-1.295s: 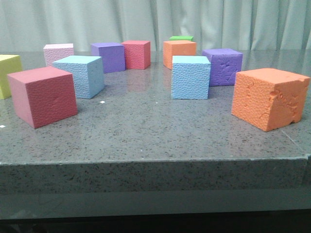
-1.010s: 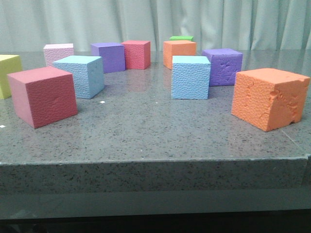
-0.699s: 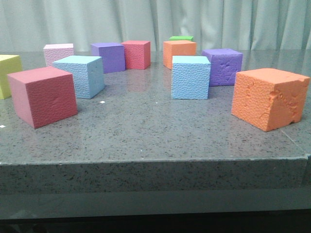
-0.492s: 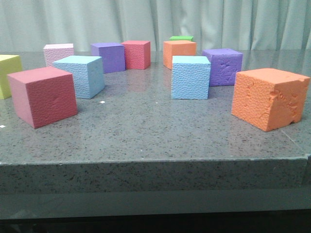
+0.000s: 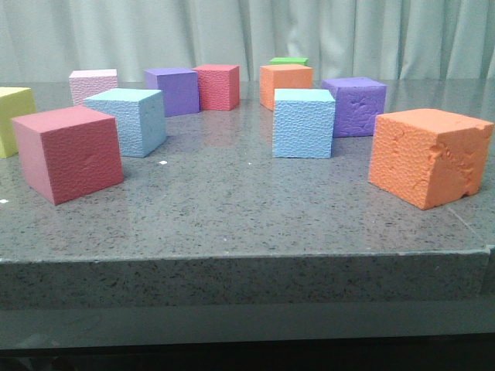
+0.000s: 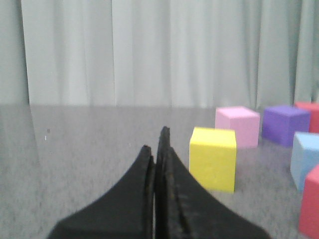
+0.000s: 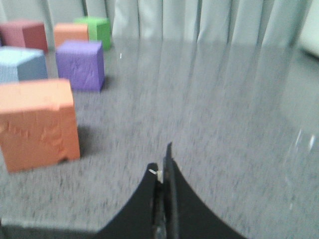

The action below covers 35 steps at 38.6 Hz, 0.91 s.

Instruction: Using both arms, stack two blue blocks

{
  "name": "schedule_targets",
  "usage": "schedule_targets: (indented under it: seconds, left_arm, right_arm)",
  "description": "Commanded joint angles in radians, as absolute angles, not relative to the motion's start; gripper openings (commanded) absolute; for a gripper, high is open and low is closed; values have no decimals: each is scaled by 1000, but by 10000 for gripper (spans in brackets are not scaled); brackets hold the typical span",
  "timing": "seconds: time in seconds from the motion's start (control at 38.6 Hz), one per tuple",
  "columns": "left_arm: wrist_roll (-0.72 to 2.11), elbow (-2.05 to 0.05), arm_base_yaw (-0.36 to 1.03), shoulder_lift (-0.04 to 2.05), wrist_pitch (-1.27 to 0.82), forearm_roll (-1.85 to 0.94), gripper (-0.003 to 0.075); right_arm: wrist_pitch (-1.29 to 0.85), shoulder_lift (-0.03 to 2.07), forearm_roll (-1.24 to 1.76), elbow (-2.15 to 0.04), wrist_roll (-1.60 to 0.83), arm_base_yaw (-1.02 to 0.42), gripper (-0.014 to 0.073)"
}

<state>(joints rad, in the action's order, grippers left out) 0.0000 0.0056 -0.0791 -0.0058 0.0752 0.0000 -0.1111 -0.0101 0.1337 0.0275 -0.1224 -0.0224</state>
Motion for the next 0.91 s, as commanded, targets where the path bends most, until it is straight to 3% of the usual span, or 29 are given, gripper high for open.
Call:
schedule_targets:
  seconds: [0.0, 0.26, 0.36, 0.47, 0.67, 0.88]
  left_arm:
    - [0, 8, -73, -23, 294, 0, -20]
    - [0, 8, -73, -23, 378, 0, -20]
    - [0, 6, -73, -23, 449, -39, -20]
    - [-22, -33, -73, -23, 416, -64, -20]
    - [-26, -269, -73, 69, 78, -62, -20]
    - [-26, -486, -73, 304, -204, -57, -20]
  right_arm:
    - [92, -28, 122, 21, -127, -17, -67]
    - [340, -28, 123, 21, -126, -17, -67]
    - [350, -28, 143, 1, -17, -17, -67]
    - [248, -28, 149, -65, 30, -17, -67]
    - [-135, 20, 149, -351, 30, -17, -66]
    - [-450, 272, 148, -640, 29, -17, -56]
